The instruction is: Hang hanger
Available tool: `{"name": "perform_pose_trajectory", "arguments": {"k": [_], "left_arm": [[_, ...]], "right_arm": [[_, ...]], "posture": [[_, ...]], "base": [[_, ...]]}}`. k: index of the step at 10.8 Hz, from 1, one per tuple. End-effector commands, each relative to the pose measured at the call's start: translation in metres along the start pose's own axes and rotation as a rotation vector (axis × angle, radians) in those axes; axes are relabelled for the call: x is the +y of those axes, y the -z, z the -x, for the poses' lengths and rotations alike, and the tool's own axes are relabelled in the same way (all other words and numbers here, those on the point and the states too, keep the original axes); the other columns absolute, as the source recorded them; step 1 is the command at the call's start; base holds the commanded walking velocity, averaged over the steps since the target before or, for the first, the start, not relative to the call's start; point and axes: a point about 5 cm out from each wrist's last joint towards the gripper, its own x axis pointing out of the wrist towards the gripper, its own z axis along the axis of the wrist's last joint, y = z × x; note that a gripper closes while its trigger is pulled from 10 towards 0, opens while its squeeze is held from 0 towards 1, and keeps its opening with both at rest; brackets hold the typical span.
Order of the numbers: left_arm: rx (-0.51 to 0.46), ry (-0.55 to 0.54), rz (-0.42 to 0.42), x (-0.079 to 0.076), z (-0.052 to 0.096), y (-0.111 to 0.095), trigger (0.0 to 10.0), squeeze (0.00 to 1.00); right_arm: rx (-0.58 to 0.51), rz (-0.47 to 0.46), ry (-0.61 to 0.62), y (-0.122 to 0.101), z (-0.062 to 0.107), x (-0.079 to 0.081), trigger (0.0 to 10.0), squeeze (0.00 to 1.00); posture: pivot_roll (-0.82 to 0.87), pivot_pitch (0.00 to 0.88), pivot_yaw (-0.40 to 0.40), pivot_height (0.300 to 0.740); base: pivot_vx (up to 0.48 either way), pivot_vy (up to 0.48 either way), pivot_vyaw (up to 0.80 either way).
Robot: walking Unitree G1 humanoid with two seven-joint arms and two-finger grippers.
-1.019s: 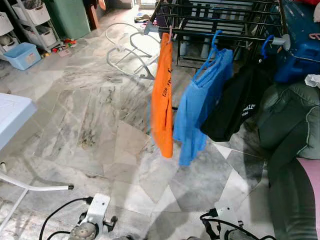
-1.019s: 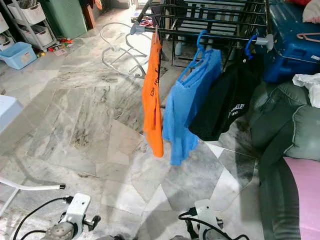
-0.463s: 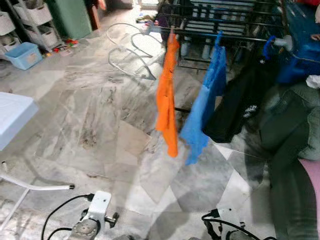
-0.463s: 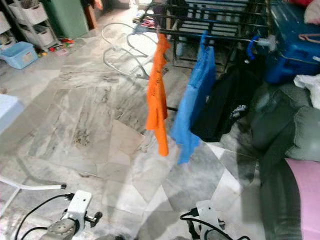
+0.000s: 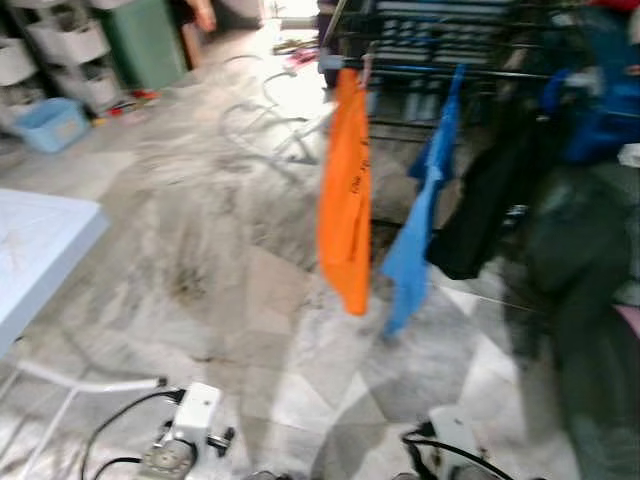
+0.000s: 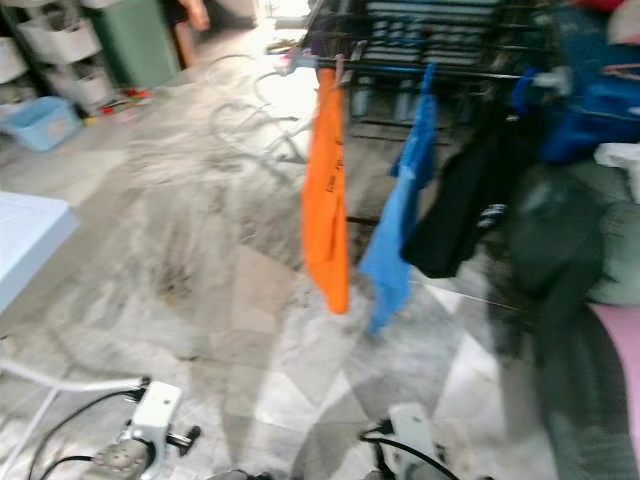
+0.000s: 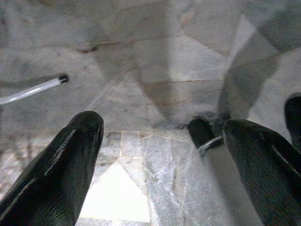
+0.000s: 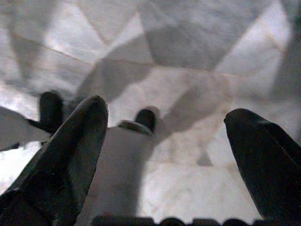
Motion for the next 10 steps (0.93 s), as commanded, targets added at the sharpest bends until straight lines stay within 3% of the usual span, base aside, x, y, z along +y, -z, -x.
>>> {"name": "perform_pose_trajectory", "arguments": {"k": [1,4,6,7,8,10], "left_arm": [[0.018,-0.006,-0.015,0.002,0.001,0.004,10.0,0.0],[0.017,-0.005,-0.026,-0.001,0.0,0.002,10.0,0.0],[0.01,-0.012,0.049,-0.003,-0.002,-0.002,10.0,0.0],[-0.013,-0.016,0.14,-0.005,-0.004,-0.011,10.0,0.0],[-0.031,-0.025,0.166,-0.005,-0.005,-0.017,10.0,0.0],[-0.054,-0.054,0.256,-0.003,-0.008,-0.029,10.0,0.0]], "right_arm": [[0.005,-0.013,-0.003,0.001,0.0,0.001,10.0,0.0],[-0.003,-0.008,-0.003,-0.002,-0.001,0.004,10.0,0.0],[-0.011,-0.009,0.002,-0.004,-0.001,0.003,10.0,0.0],[-0.061,-0.08,0.026,-0.02,-0.003,-0.002,10.0,0.0],[-0.097,-0.138,0.043,-0.033,-0.005,-0.006,10.0,0.0],[-0.173,-0.147,0.023,-0.07,-0.009,-0.005,10.0,0.0]], "posture": [[-0.18,0.107,0.048,0.74],[-0.17,0.113,0.052,0.74],[-0.18,0.115,0.054,0.74],[-0.17,0.116,0.051,0.74],[-0.17,0.118,0.048,0.74],[-0.17,0.113,0.036,0.74]], "base": [[0.0,0.0,0.0],[0.0,0.0,0.0],[0.0,0.0,0.0],[0.0,0.0,0.0],[0.0,0.0,0.0],[0.0,0.0,0.0]]}}
